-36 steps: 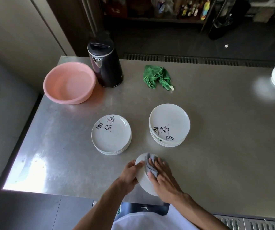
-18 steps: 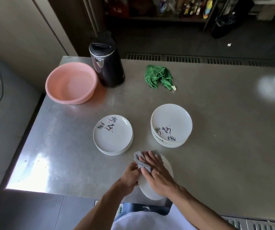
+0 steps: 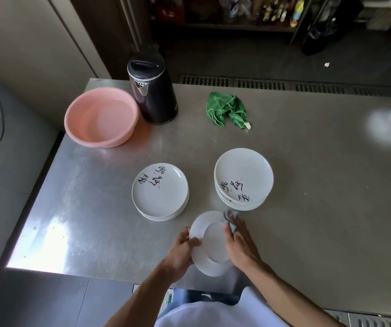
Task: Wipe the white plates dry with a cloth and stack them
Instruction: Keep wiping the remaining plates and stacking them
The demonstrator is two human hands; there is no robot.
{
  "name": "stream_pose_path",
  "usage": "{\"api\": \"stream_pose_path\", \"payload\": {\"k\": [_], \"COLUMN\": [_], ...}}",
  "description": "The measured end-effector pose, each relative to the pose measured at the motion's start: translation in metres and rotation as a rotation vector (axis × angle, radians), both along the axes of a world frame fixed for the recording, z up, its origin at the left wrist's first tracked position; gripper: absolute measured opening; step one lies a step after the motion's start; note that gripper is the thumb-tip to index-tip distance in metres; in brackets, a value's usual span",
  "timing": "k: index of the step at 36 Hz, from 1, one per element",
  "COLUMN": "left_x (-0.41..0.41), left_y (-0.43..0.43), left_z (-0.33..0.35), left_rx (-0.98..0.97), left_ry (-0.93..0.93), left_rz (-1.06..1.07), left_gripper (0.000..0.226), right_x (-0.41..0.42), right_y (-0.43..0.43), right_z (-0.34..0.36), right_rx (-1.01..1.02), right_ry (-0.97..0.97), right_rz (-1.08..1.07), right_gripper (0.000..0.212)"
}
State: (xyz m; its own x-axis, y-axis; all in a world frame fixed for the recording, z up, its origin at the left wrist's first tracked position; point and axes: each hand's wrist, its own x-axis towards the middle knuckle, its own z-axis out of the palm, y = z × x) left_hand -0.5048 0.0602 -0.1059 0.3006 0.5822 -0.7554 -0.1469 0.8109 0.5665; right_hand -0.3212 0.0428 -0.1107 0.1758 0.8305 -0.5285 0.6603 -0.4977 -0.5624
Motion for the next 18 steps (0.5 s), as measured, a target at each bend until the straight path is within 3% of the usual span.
{"api": "stream_pose_path", "payload": {"k": [3, 7, 10, 13, 16, 18], "left_x": [0.001, -0.001, -0.003, -0.005, -0.004, -0.003], "left_y": [0.005, 0.006, 0.003, 0.001, 0.003, 0.005], "left_z": [0.003, 0.010, 0.012, 0.009, 0.009, 0.010], "left_rx": [0.007, 0.045, 0.060, 0.038, 0.016, 0.023], "left_ry": [0.027, 0.021, 0.002, 0.015, 0.021, 0.024], "left_rz": [-0.014, -0.098, -0.147, -0.129, -0.123, -0.126], "left_gripper": [0.057, 0.049, 0.044, 0.035, 0.039, 0.043], "right_x": [-0.006, -0.020, -0.020, -0.013, -0.006, -0.009], "right_y": [-0.005, -0.003, -0.004, 0.000, 0.009, 0.009], "right_z": [0.002, 0.008, 0.009, 0.003, -0.003, 0.000], "right_rx": [0.071, 0.328, 0.379, 0.388, 0.178, 0.250], "right_ry": [0.052, 0.094, 0.113, -0.034, -0.081, -0.081], "right_rz": [0.137, 0.375, 0.554, 0.529, 0.314, 0.409], "right_gripper": [0.054, 0.051, 0.054, 0.060, 0.058, 0.056]}}
